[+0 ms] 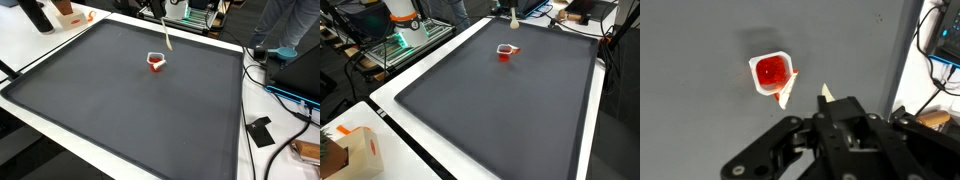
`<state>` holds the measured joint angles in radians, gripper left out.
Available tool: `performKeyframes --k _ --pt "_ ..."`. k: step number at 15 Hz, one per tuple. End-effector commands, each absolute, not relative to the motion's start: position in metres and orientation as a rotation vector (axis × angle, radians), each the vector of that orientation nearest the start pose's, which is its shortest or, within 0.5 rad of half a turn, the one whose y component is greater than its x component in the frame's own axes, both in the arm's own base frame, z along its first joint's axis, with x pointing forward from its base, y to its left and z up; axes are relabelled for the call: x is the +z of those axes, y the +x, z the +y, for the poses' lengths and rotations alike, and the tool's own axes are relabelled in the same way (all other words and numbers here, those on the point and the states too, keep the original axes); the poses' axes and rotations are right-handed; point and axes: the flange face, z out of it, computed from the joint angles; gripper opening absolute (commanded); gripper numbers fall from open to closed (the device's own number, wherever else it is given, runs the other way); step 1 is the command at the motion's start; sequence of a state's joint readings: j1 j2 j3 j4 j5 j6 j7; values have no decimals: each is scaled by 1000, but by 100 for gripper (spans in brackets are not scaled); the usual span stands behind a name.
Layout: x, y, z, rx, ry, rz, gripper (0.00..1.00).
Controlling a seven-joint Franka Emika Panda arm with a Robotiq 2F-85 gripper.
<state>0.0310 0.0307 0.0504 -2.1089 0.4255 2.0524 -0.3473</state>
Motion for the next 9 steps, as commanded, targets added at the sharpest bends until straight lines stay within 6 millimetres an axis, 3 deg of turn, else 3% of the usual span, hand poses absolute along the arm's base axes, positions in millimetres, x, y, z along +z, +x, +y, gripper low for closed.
performKeyframes --k 1,9 --pt "376 524 61 25 -2684 -296 6" --pt "343 521 59 -93 -2599 -267 6"
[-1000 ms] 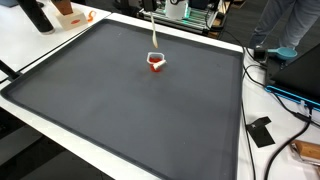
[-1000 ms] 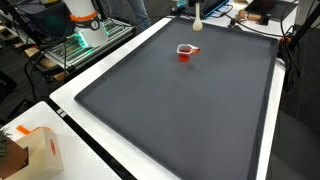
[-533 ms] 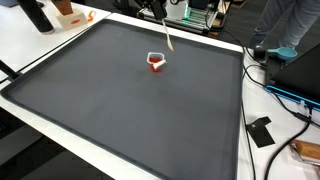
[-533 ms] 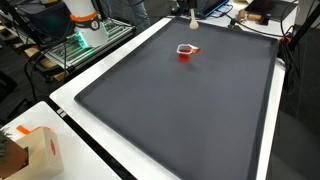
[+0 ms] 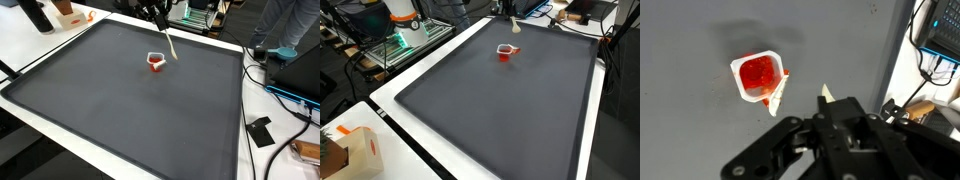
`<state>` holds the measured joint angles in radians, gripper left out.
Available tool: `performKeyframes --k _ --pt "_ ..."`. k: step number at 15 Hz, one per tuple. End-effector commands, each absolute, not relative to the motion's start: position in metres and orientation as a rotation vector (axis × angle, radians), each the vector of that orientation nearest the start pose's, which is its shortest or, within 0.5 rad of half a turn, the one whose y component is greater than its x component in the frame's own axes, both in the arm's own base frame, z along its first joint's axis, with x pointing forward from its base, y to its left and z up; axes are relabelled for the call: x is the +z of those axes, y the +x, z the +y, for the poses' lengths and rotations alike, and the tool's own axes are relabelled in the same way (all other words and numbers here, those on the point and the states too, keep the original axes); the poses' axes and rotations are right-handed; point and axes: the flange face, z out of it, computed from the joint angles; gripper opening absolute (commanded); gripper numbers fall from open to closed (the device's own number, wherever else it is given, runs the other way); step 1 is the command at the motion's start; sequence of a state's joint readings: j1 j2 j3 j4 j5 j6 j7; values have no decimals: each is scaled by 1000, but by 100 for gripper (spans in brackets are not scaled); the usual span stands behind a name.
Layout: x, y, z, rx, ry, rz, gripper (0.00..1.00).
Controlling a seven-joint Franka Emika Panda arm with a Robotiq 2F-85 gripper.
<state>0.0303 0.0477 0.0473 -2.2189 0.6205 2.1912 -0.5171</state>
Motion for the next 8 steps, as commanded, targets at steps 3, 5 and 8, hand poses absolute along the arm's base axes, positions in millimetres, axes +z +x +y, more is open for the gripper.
performKeyframes --k 3,5,8 --pt "332 520 58 -113 -2590 -258 6" --pt "327 522 57 -161 -2577 -239 6" --pt "315 522 59 -181 -2569 -238 6"
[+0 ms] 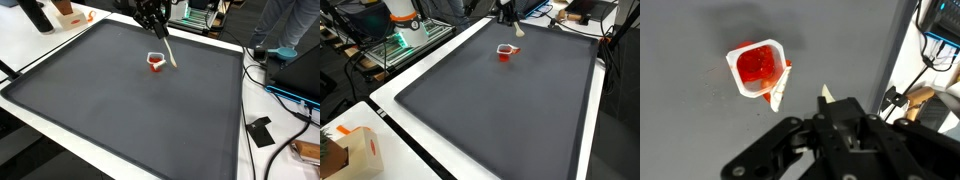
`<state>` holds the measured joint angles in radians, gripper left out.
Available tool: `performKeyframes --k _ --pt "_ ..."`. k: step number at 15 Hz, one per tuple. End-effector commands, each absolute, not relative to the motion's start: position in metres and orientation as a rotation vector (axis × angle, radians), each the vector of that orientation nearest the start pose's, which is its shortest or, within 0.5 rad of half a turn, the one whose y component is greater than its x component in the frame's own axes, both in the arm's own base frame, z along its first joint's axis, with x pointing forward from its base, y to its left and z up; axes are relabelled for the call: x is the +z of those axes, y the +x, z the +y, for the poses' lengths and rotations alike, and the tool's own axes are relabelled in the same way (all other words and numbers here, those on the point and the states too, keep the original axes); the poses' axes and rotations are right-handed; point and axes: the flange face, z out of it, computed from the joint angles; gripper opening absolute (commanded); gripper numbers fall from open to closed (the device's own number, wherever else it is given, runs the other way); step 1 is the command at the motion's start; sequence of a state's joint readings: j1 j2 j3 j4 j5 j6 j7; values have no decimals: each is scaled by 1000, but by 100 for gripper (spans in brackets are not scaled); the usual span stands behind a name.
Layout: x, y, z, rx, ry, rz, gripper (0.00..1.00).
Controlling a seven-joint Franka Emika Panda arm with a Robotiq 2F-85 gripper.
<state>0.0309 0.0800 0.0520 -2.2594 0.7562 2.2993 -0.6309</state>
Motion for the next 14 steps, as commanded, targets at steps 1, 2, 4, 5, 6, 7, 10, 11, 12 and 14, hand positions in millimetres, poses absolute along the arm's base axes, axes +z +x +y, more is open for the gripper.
performKeyframes --k 1,2,4,5,6,7,10,11,12,14 --pt "312 523 59 -179 -2564 -234 6" --pt "308 523 60 -174 -2564 -235 6" --pt "301 523 61 -161 -2568 -230 6" --pt "298 523 61 -154 -2574 -225 6" --pt "296 522 62 -144 -2583 -218 6" --pt "293 522 62 -134 -2588 -213 6" --pt "290 521 64 -86 -2595 -198 6" --pt "289 521 64 -72 -2600 -185 6" --pt "290 520 64 -52 -2599 -173 6" --pt "294 519 64 -2 -2607 -134 6"
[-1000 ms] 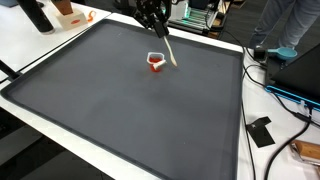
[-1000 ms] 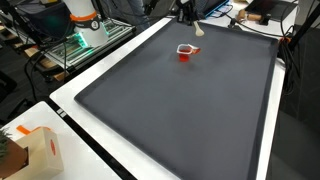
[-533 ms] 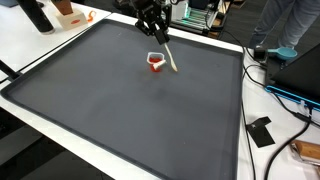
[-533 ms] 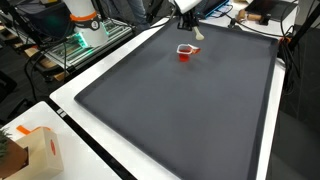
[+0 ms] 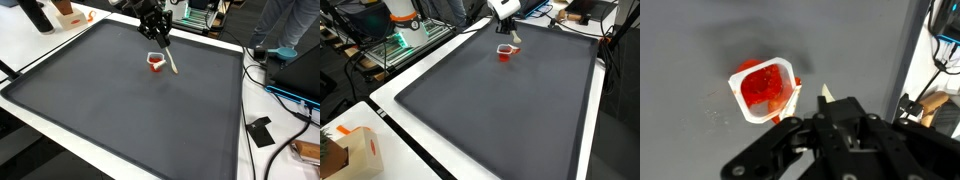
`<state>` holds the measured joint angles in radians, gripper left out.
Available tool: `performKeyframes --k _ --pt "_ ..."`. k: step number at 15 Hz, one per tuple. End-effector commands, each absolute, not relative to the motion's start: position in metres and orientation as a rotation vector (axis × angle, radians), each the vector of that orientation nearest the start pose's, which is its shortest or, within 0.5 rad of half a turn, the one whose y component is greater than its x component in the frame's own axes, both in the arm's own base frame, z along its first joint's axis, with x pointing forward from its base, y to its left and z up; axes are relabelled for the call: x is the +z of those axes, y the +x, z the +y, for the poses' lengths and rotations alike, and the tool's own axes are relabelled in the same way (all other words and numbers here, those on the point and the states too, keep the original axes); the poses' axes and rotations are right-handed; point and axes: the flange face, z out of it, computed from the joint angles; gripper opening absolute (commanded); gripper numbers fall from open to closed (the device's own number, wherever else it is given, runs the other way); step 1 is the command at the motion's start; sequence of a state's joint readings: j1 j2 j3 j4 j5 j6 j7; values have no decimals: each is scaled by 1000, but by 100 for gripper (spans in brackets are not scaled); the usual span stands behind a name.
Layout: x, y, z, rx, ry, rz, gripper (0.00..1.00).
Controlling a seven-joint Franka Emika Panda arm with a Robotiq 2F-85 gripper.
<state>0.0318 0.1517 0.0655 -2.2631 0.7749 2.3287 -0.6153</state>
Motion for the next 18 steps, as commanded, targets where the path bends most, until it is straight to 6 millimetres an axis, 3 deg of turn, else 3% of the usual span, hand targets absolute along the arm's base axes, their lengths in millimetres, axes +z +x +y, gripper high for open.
performKeyframes --k 1,5,14,18 --pt "298 518 65 17 -2613 -115 6" --pt "323 516 66 76 -2699 -26 6" --pt "425 509 66 48 -2961 140 6" --pt "454 506 69 49 -3050 186 6"
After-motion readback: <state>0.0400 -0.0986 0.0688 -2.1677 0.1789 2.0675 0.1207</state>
